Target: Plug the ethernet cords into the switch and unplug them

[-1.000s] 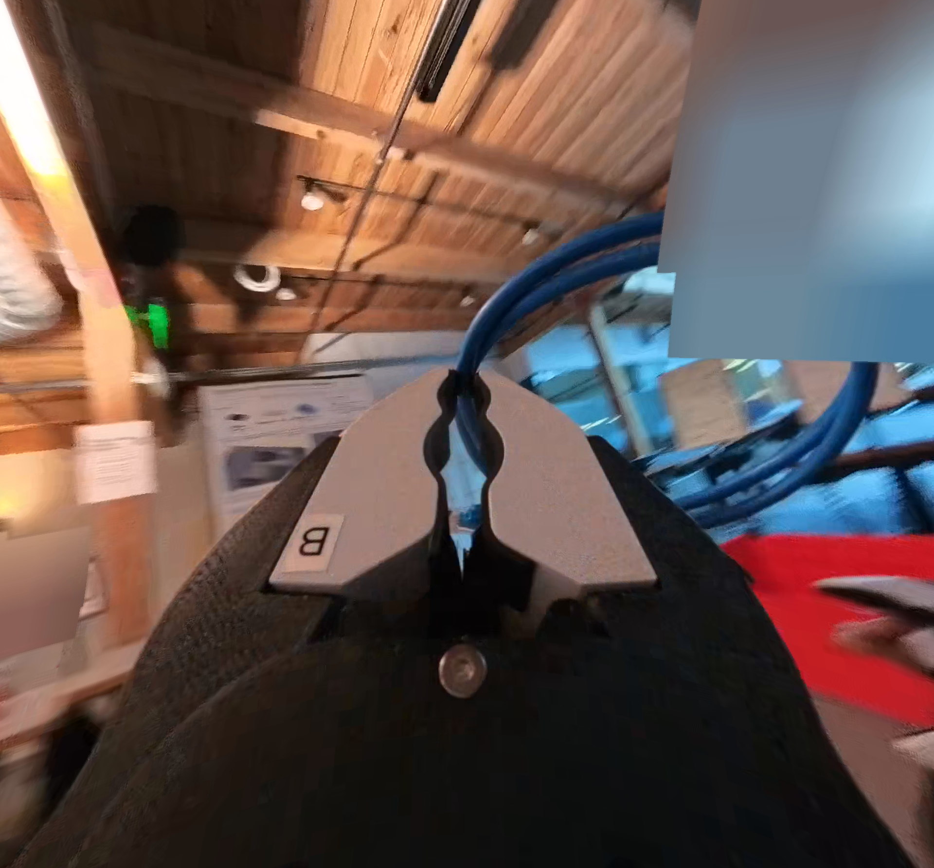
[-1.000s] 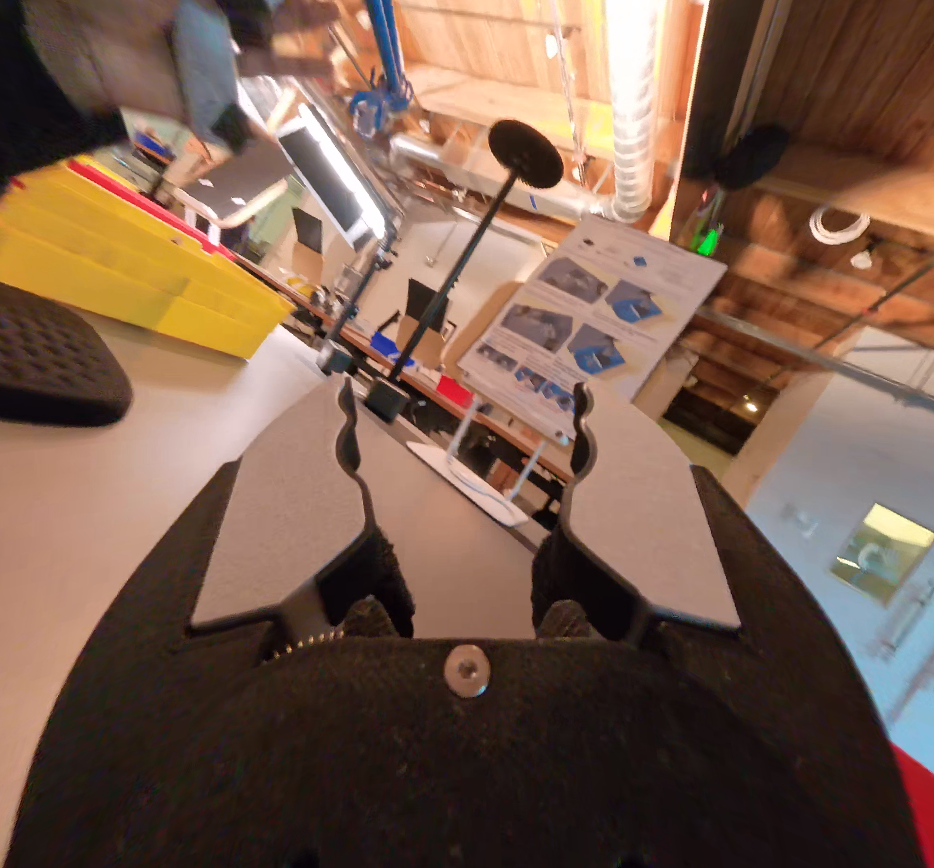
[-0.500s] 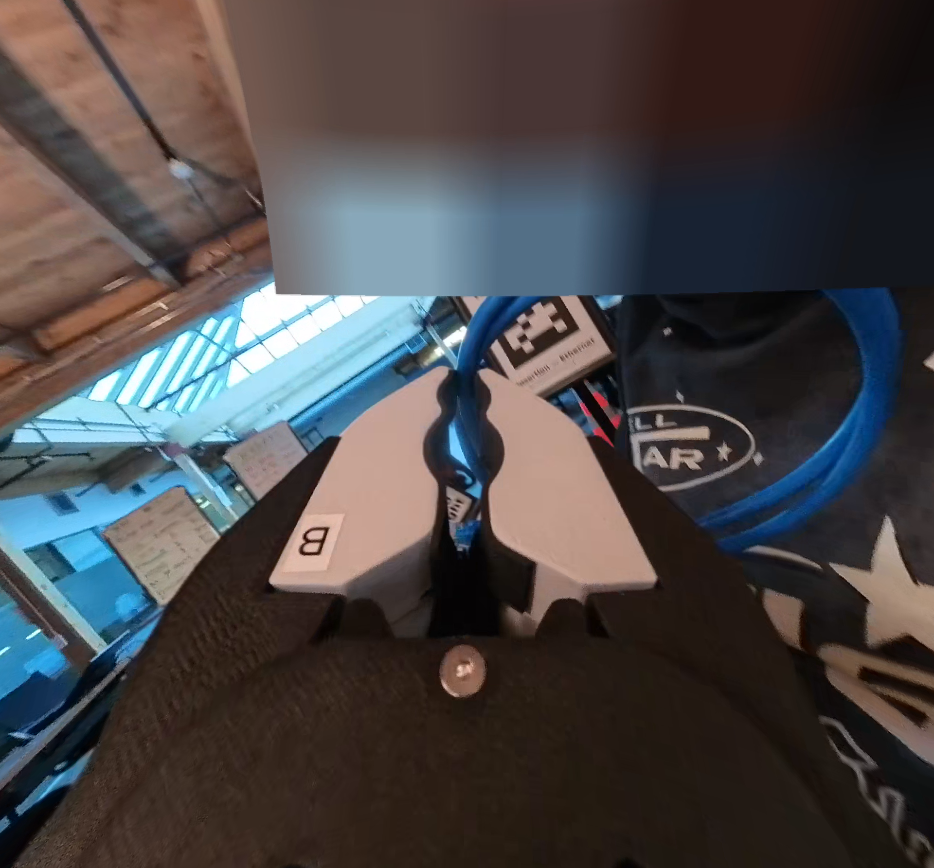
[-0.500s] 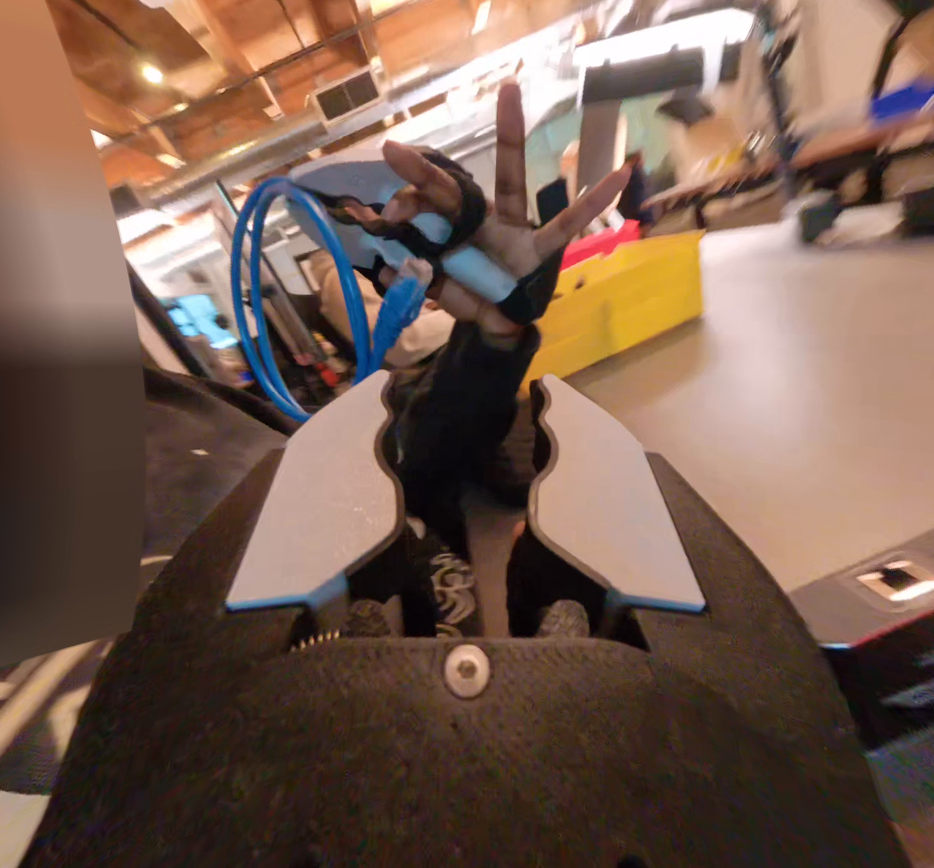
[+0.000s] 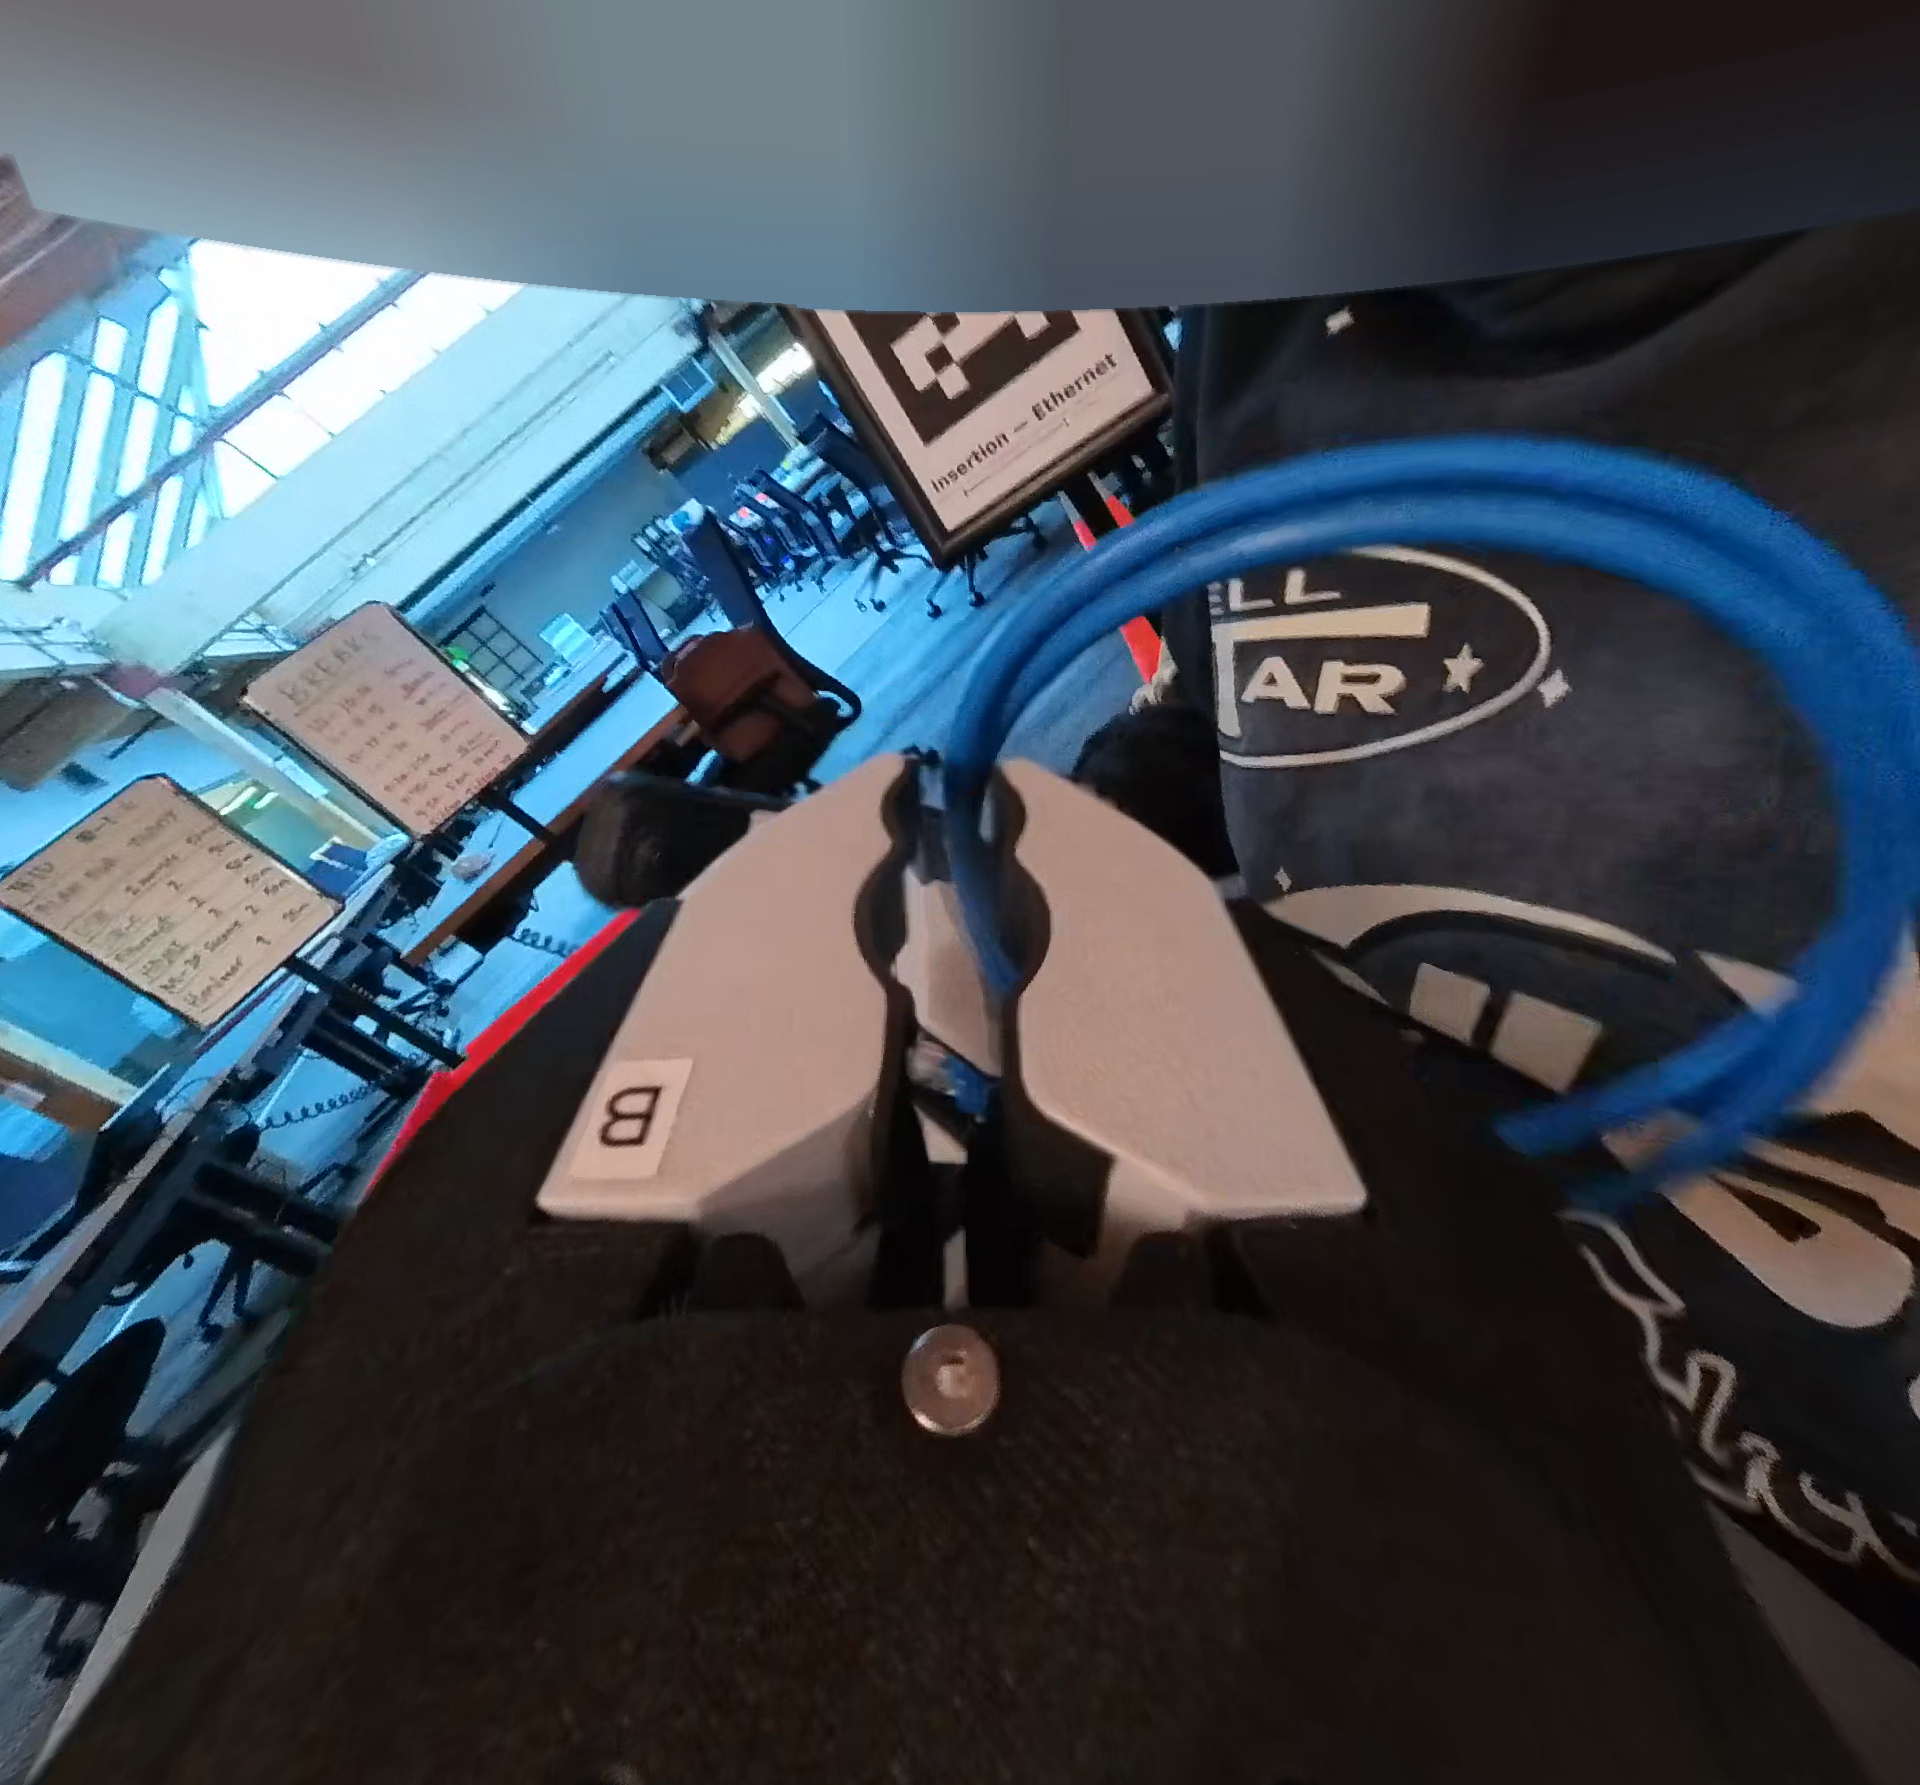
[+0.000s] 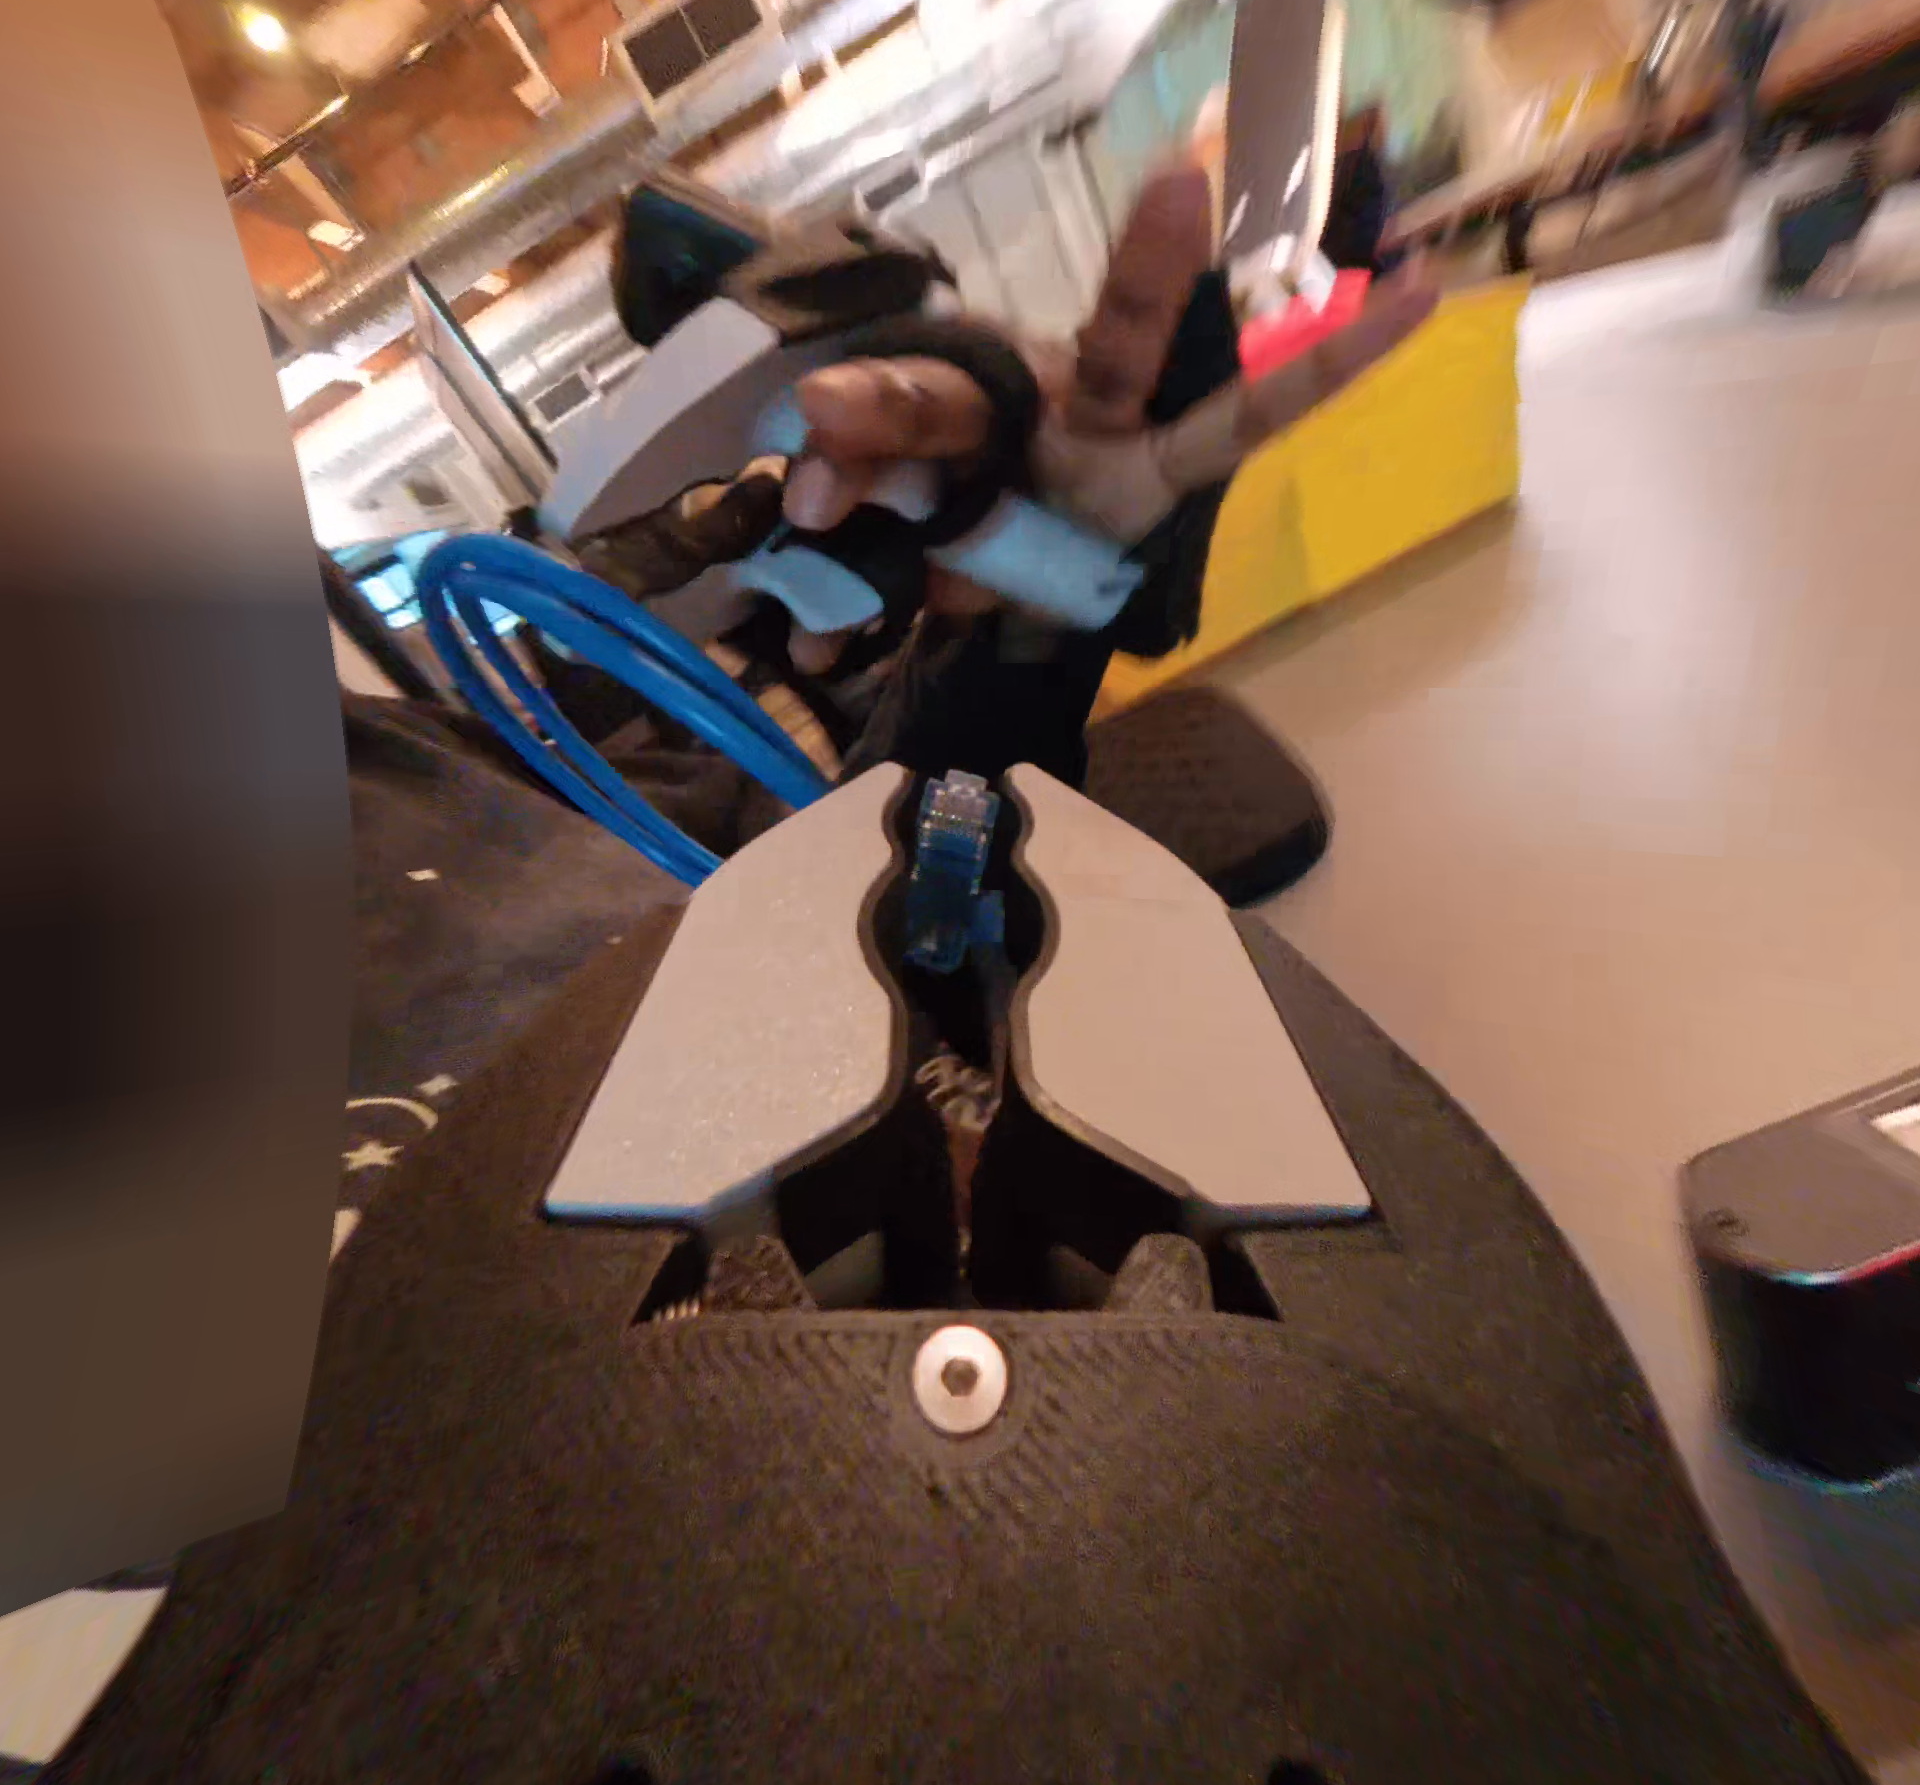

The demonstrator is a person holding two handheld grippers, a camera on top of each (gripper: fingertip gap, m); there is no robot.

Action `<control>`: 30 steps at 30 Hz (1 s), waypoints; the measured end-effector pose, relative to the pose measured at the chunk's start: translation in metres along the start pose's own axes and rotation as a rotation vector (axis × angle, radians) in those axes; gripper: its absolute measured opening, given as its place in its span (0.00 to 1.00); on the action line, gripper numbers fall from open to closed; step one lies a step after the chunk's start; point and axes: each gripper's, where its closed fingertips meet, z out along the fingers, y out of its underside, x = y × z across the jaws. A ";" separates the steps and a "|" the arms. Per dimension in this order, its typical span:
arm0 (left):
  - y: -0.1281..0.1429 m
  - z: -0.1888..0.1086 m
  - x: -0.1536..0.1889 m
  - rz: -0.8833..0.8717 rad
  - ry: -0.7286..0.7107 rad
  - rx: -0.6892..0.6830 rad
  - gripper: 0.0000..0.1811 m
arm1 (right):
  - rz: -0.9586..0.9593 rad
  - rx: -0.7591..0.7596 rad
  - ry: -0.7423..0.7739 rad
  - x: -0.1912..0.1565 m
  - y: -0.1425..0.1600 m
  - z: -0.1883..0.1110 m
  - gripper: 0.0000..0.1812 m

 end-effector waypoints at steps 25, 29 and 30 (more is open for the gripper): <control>0.082 0.035 -0.009 -0.335 -0.075 -0.382 0.03 | -0.818 0.340 -0.042 -0.038 -0.030 -0.042 0.06; 0.088 0.008 -0.010 -0.257 -0.112 -0.644 0.03 | -0.911 0.207 0.100 -0.017 -0.021 -0.034 0.07; 0.094 -0.001 -0.009 -0.216 -0.124 -0.746 0.03 | -0.947 0.156 0.138 -0.010 -0.016 -0.030 0.07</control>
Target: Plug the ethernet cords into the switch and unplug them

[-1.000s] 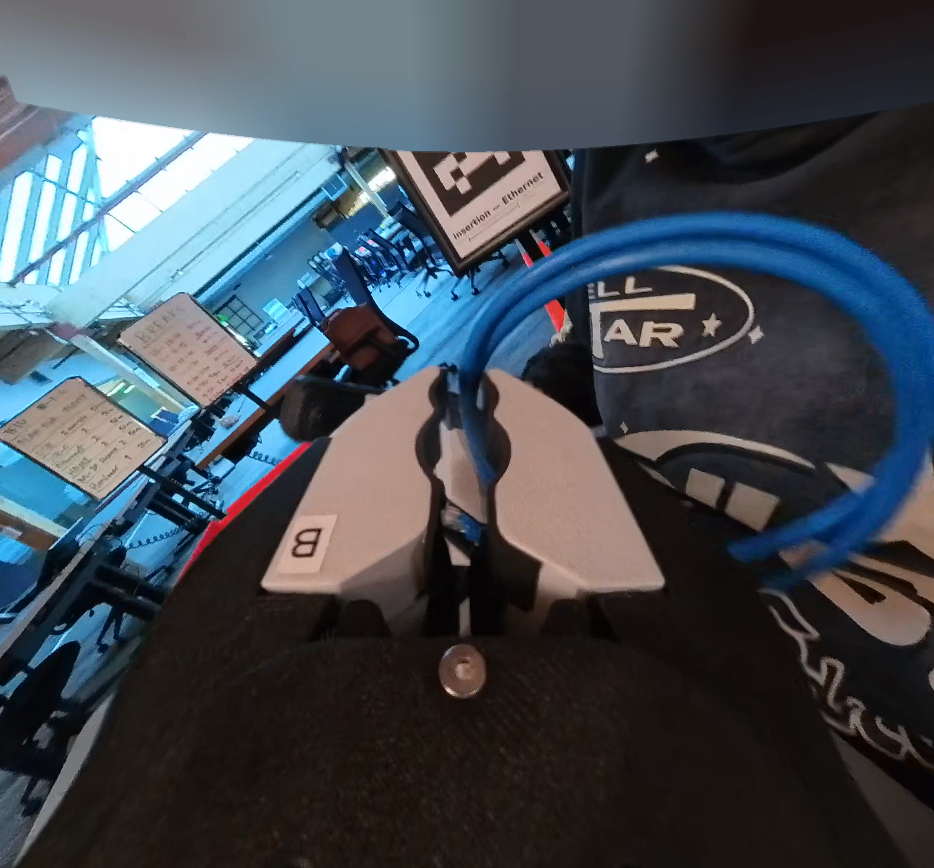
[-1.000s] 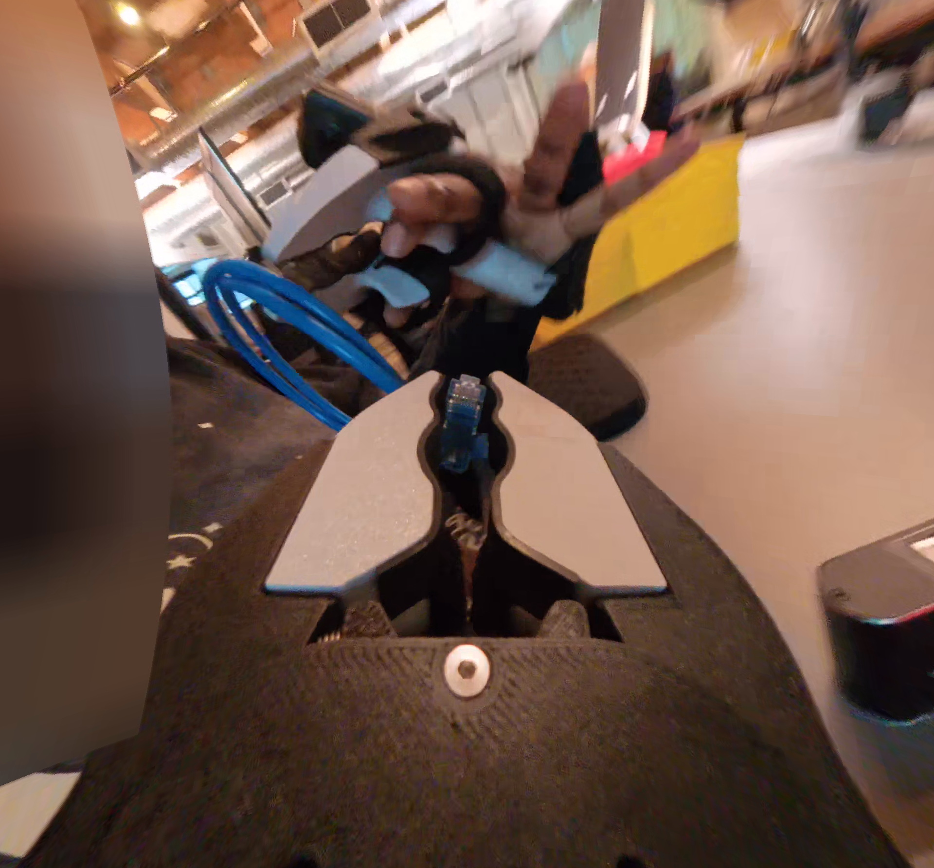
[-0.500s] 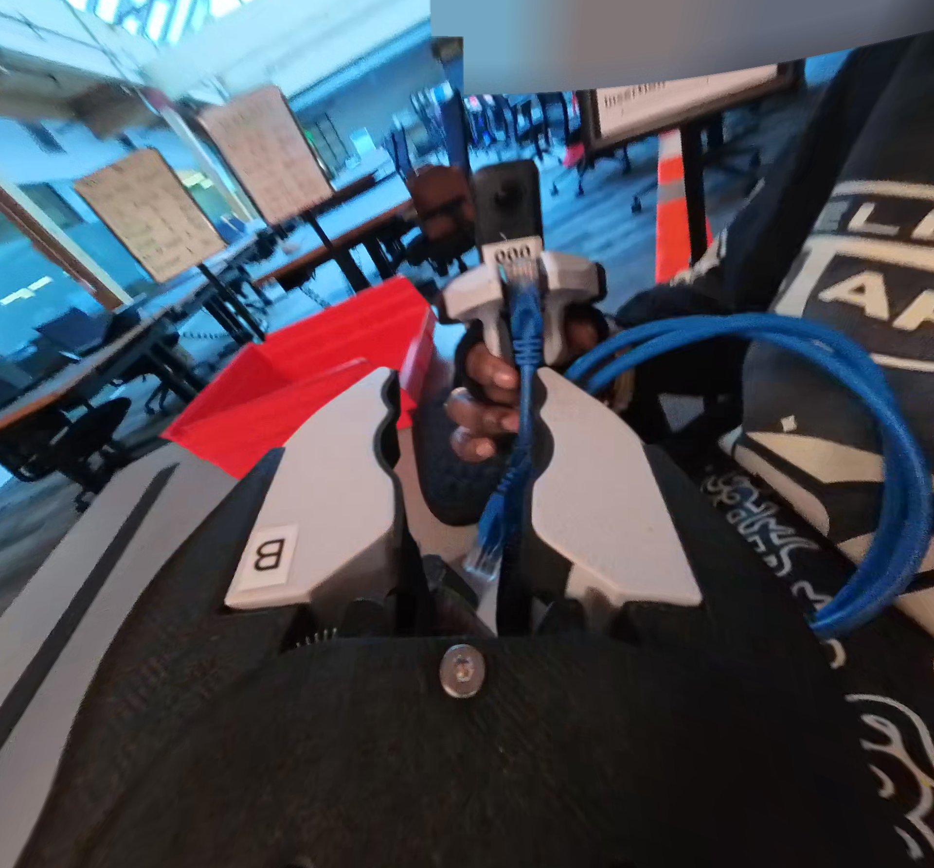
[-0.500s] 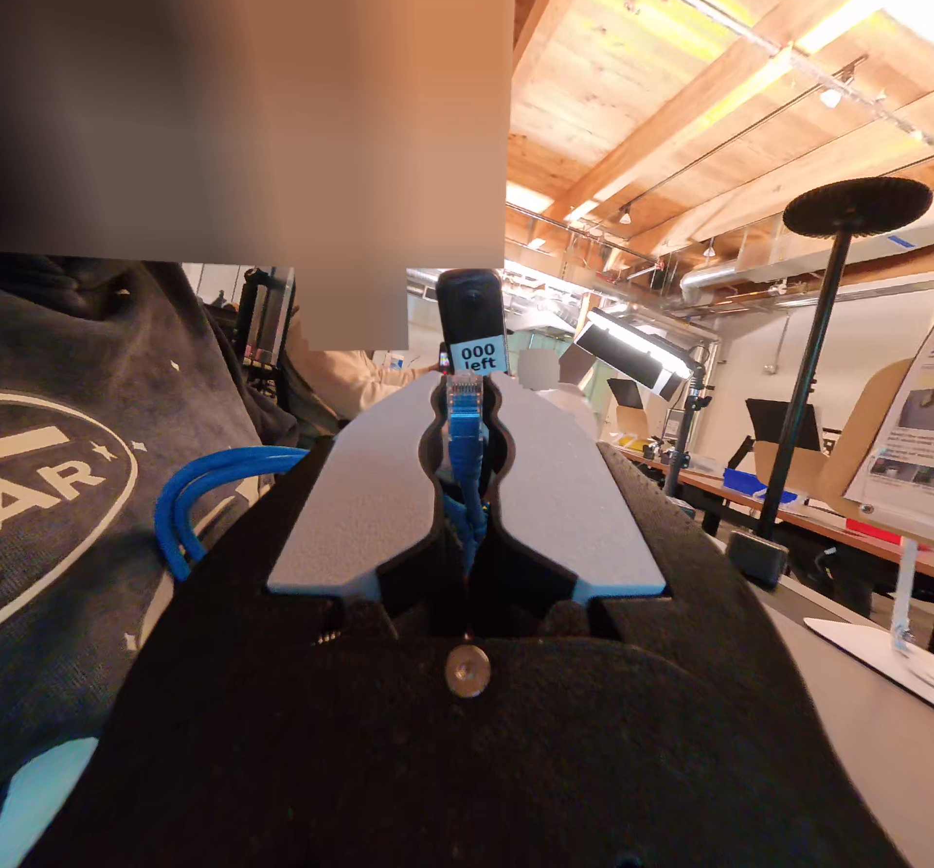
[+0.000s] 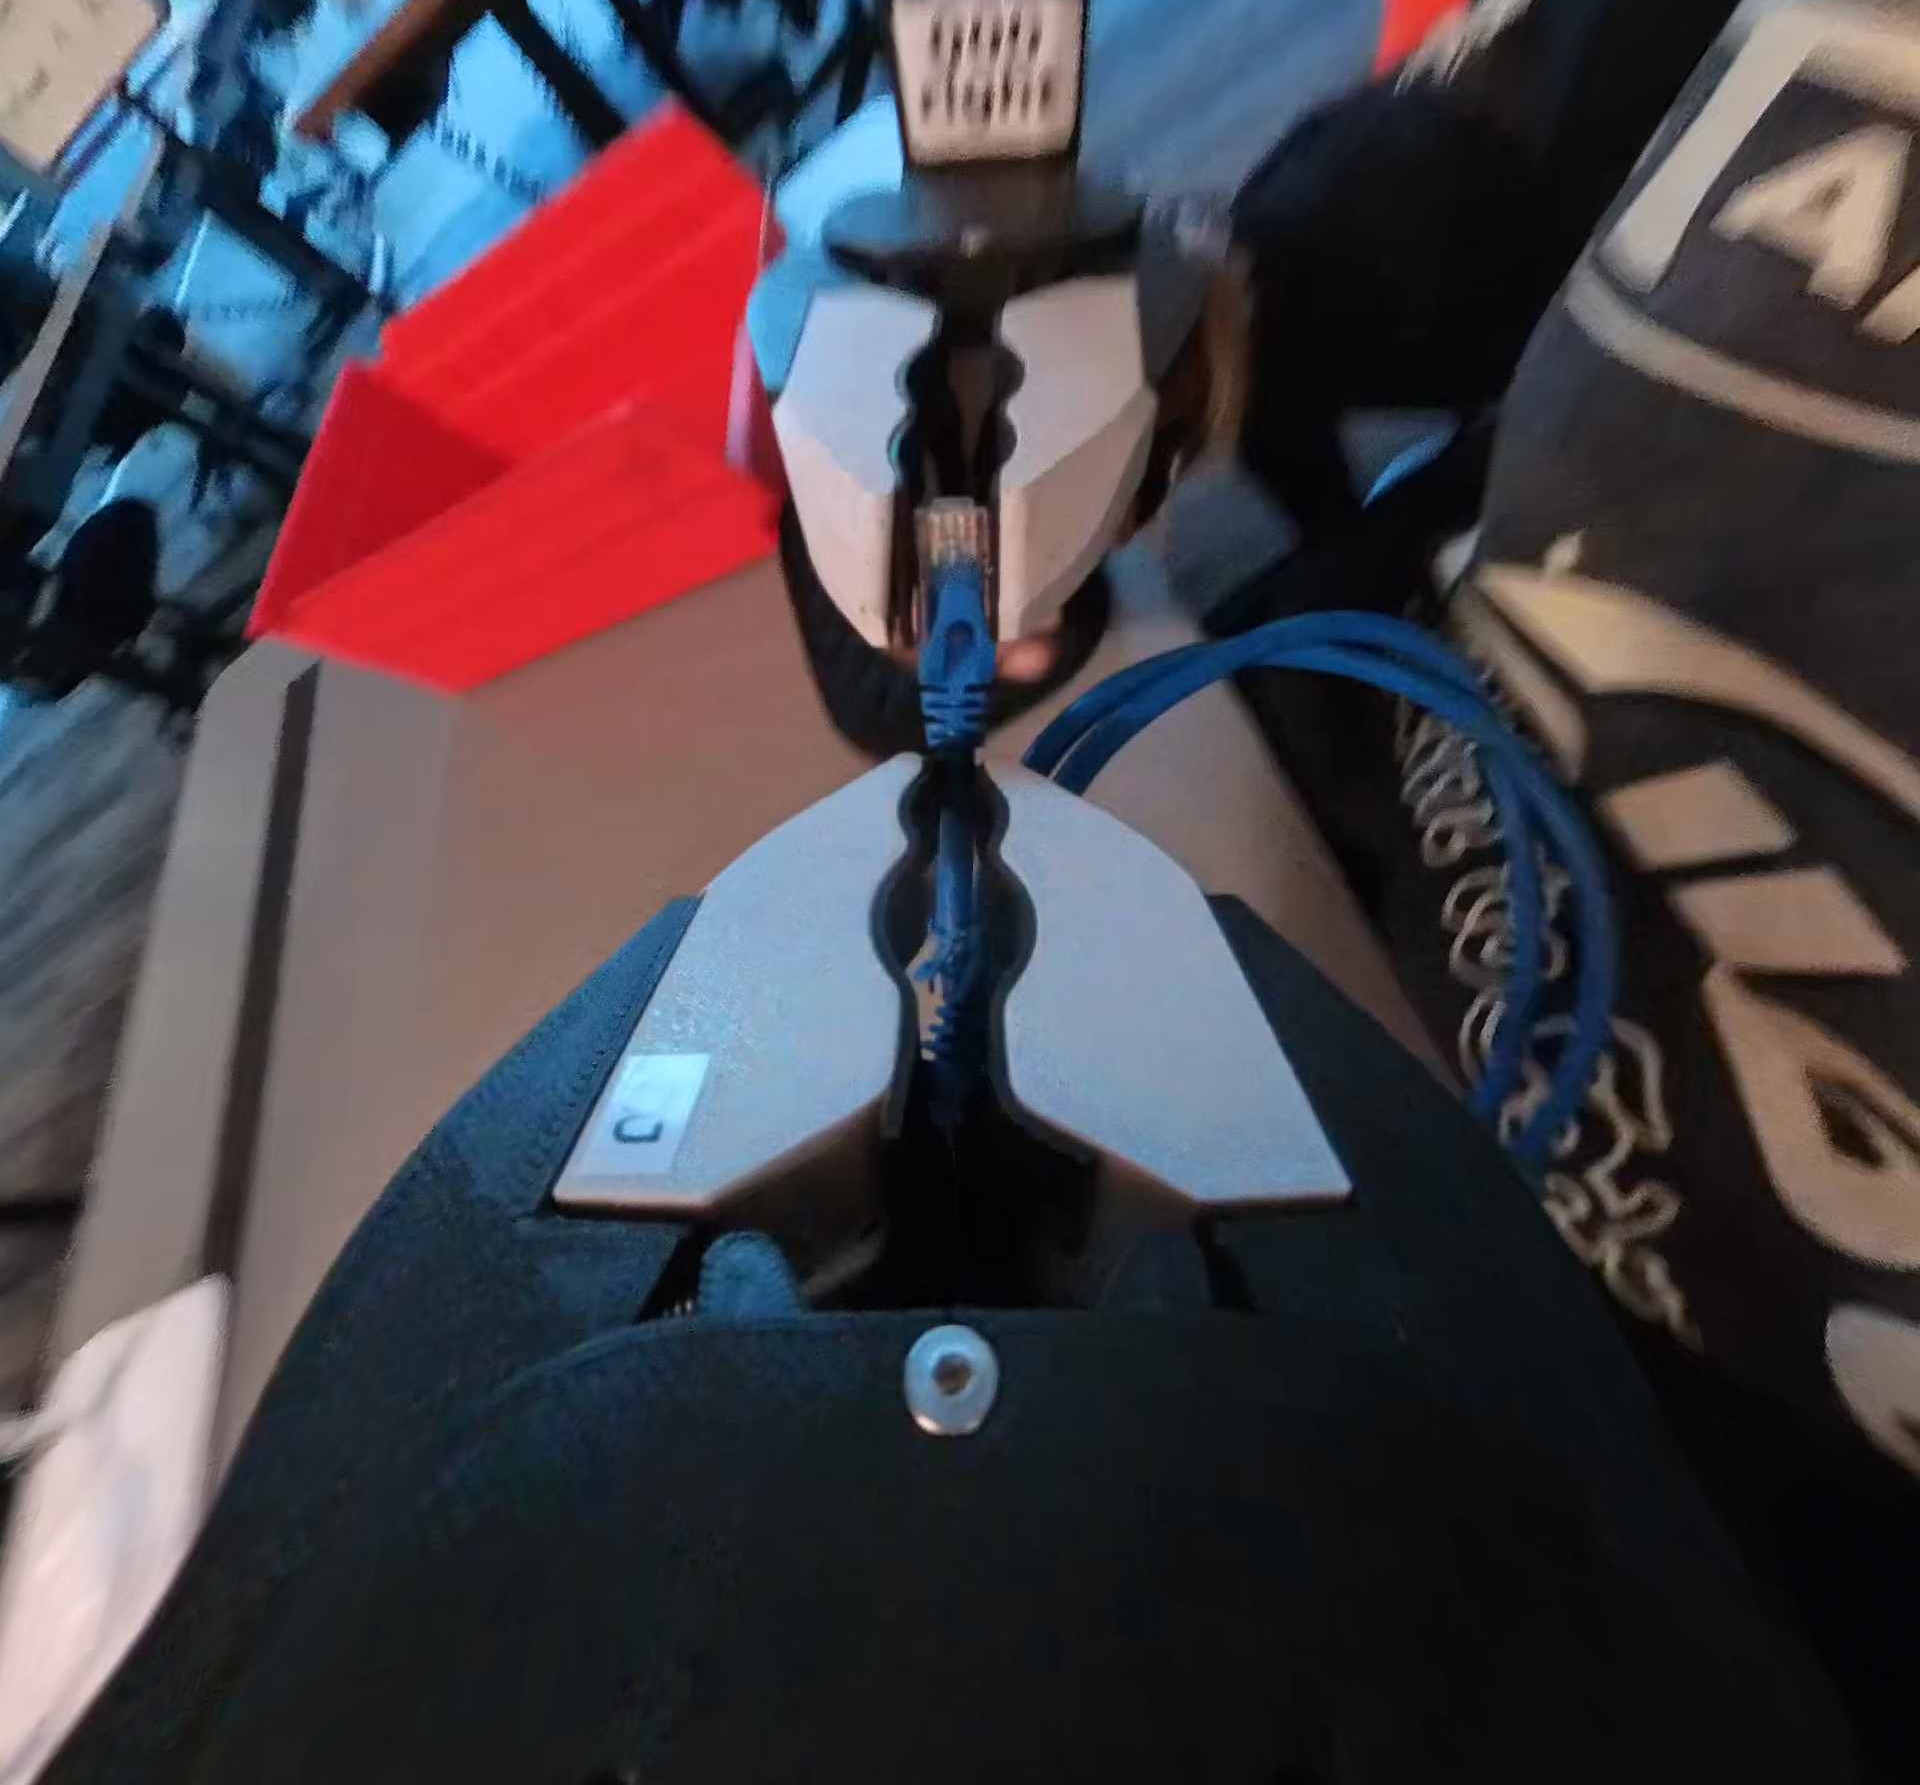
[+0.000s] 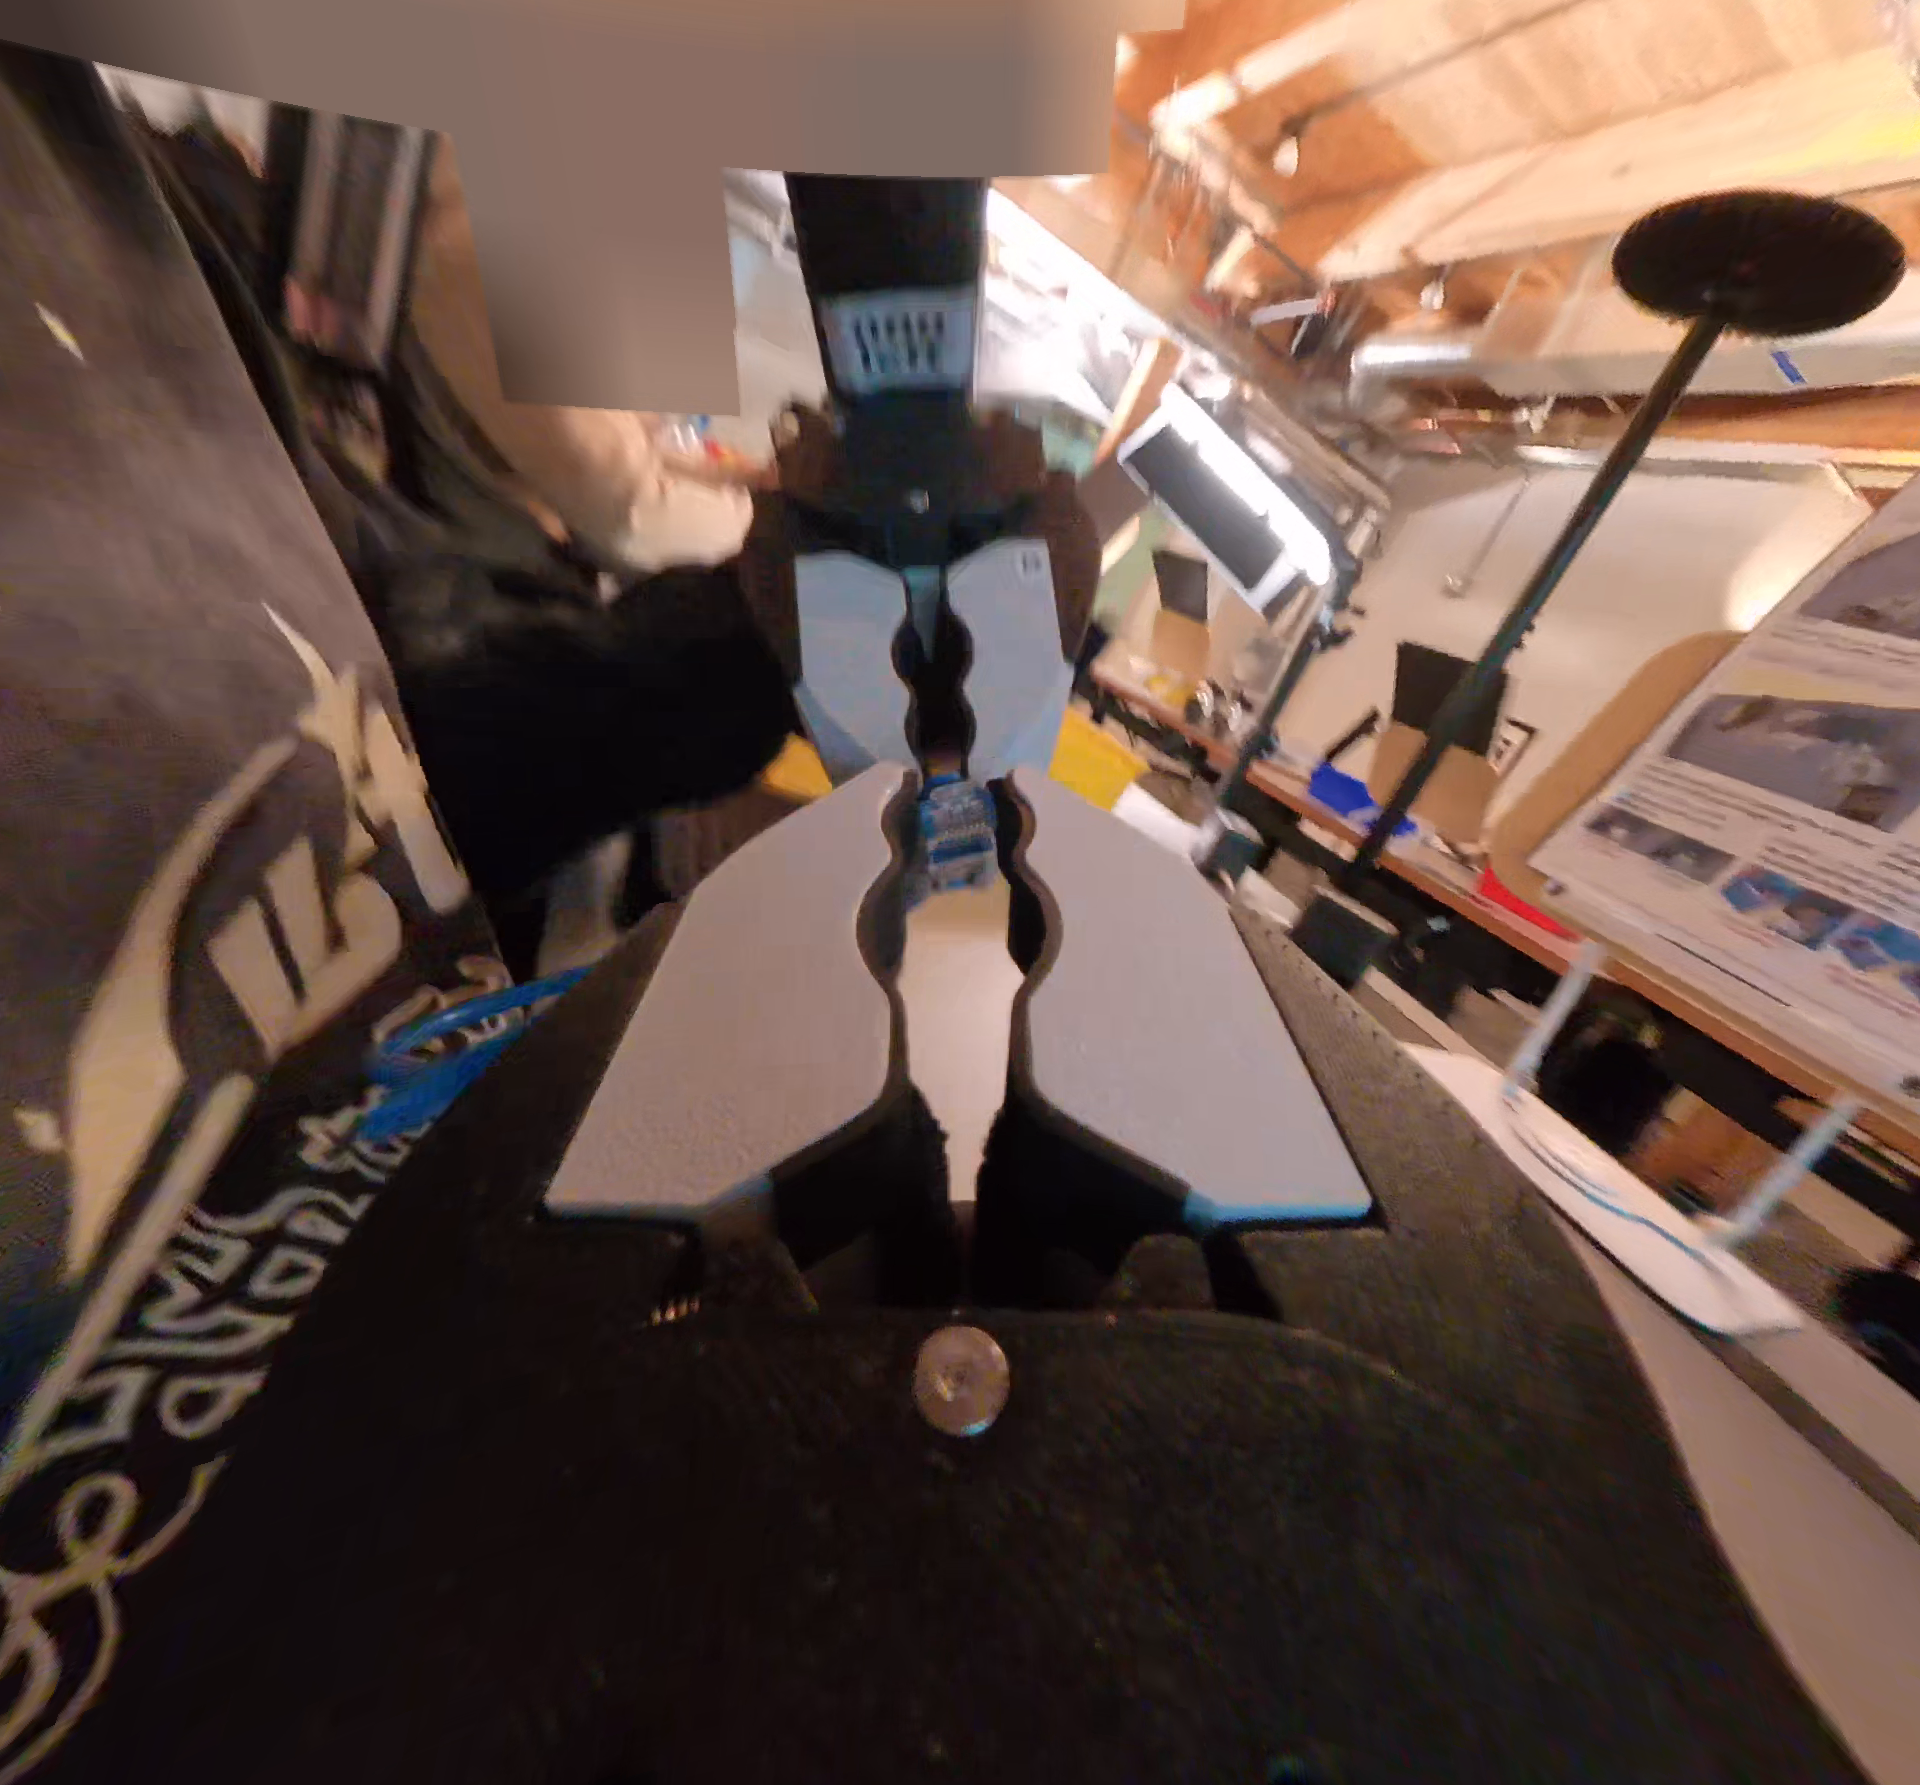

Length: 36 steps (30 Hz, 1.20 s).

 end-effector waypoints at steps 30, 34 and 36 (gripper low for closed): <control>0.090 -0.008 0.009 -0.271 0.110 -0.365 0.04 | -0.432 -0.624 -0.031 -0.008 0.067 -0.008 0.07; 0.085 -0.020 0.010 -0.212 0.121 -0.318 0.04 | -0.474 -0.569 -0.028 -0.009 0.054 -0.008 0.07; 0.065 -0.032 0.004 -0.072 0.073 -0.178 0.05 | -0.531 -0.483 0.006 -0.007 0.036 -0.008 0.07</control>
